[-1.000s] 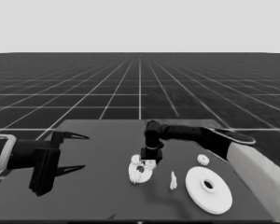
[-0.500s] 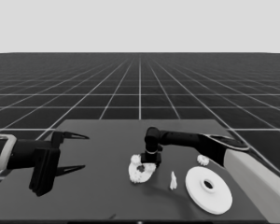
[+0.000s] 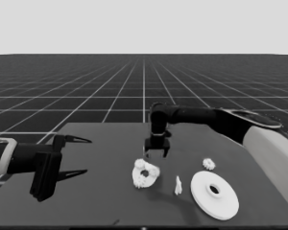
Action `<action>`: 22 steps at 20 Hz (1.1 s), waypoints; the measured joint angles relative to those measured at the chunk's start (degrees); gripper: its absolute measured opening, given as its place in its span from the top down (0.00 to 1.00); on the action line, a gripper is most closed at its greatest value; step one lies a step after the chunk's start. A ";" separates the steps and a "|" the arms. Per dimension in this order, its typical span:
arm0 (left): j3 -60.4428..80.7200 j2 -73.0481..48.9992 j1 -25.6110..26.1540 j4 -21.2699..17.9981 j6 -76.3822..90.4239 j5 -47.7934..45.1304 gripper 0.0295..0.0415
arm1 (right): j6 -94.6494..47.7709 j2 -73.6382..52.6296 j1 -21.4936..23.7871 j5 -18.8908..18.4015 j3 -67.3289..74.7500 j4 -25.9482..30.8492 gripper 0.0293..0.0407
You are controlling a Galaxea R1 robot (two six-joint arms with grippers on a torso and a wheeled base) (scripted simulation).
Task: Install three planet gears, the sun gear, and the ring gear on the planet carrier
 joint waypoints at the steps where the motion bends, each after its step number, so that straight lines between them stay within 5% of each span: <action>1: 0.00 0.00 0.00 0.00 0.00 0.00 0.25 | -0.28 0.16 2.18 -0.14 -0.45 1.96 0.19; 7: 0.00 0.00 0.00 0.00 0.00 0.00 0.25 | -1.05 0.49 4.83 -0.40 -1.60 4.58 0.19; 8: 0.00 0.00 0.00 0.00 0.00 0.00 0.25 | -11.08 -10.88 5.28 -0.69 8.19 5.06 0.18; 10: 0.00 0.00 0.00 0.00 0.00 0.00 0.25 | -30.69 -31.66 5.78 -1.85 2.74 5.04 0.19; 17: 0.00 0.00 0.00 0.00 0.00 0.00 0.25 | -46.11 -32.96 5.83 -2.51 -13.29 4.35 0.19; 19: 0.00 0.00 0.00 0.00 0.00 0.00 0.25 | -46.68 -32.34 -7.99 9.39 -14.60 -3.89 0.19; 22: 0.00 0.00 0.00 0.00 0.00 0.00 0.25 | -49.15 -28.88 -14.48 14.63 -21.30 -6.43 0.19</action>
